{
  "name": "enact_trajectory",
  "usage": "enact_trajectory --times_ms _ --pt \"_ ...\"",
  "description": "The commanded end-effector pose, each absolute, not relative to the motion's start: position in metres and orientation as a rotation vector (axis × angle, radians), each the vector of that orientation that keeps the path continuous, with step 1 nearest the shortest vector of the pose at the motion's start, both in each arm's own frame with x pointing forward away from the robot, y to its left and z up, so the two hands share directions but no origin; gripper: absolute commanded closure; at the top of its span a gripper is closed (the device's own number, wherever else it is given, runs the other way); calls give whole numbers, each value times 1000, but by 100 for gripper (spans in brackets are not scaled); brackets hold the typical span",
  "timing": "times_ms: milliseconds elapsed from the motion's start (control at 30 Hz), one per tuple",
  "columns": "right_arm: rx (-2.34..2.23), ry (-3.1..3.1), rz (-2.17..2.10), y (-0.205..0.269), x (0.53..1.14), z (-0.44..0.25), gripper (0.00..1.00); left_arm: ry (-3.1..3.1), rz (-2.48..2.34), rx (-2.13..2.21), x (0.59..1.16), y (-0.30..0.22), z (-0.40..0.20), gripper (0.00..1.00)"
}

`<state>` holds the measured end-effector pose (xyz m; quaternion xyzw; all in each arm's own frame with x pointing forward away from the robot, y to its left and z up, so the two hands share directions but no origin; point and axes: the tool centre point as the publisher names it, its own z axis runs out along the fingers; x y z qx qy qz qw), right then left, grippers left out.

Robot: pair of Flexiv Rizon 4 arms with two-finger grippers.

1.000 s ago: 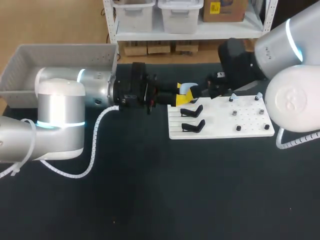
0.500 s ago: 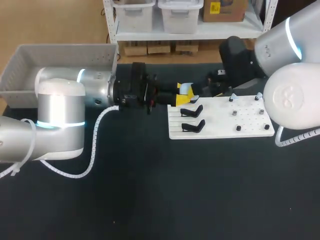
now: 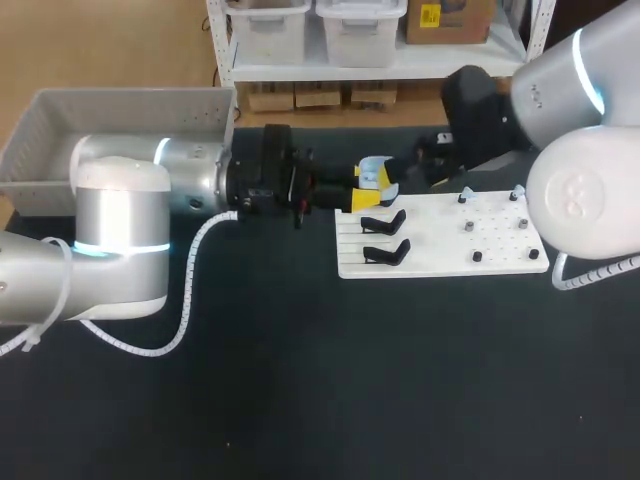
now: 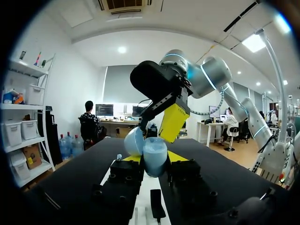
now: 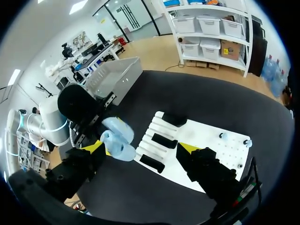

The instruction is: Pick up each earbud case from the left stands, insert the matching earbuds, close the lid, and place the case in the box.

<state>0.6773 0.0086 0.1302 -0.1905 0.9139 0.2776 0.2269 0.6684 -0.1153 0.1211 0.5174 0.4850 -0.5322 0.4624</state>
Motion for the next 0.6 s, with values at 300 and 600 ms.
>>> enact_trajectory --times_ms 300,600 --pt "-586 2354 513 -10 683 180 0 1165 -1291 1292 667 -116 121 100" --pt "-602 2412 291 -48 698 193 0 1116 -1264 1311 666 -116 123 100"
